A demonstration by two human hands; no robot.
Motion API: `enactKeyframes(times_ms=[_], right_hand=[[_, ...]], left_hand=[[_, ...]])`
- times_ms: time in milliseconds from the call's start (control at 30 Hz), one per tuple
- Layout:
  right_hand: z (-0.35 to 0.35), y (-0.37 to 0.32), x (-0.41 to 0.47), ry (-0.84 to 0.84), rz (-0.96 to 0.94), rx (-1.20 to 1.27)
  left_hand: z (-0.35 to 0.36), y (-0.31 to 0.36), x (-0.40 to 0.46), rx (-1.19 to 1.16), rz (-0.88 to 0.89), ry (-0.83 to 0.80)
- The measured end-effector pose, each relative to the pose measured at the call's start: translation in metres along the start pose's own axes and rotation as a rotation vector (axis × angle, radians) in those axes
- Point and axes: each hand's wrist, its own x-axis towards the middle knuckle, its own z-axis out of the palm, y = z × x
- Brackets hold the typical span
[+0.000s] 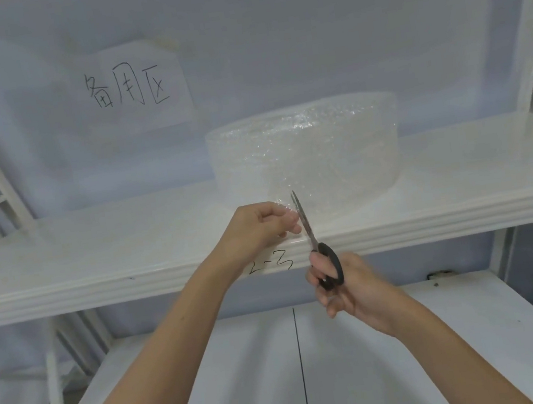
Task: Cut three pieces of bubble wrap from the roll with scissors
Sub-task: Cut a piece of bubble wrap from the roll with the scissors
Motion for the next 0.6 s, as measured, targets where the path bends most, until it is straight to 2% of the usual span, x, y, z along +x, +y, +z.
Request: enactKeyframes(times_ms=[200,367,600], right_hand=[[-0.008,-0.001,0.001,-0.046,-0.007,-0.100],[-0.009,-0.012,0.005,-0.134,0.043,-0.072],[-0.003,-0.005,0.011,-0.061,-0.022,-0.151]], left_hand=[[-0.002,-0.001,-0.002,-0.014,0.032,-0.040],[-0.005,-0.002,-0.003,0.002,0.030,-0.118],[-0.007,-0.004,-0.001,-0.027,0.022,-0.143]])
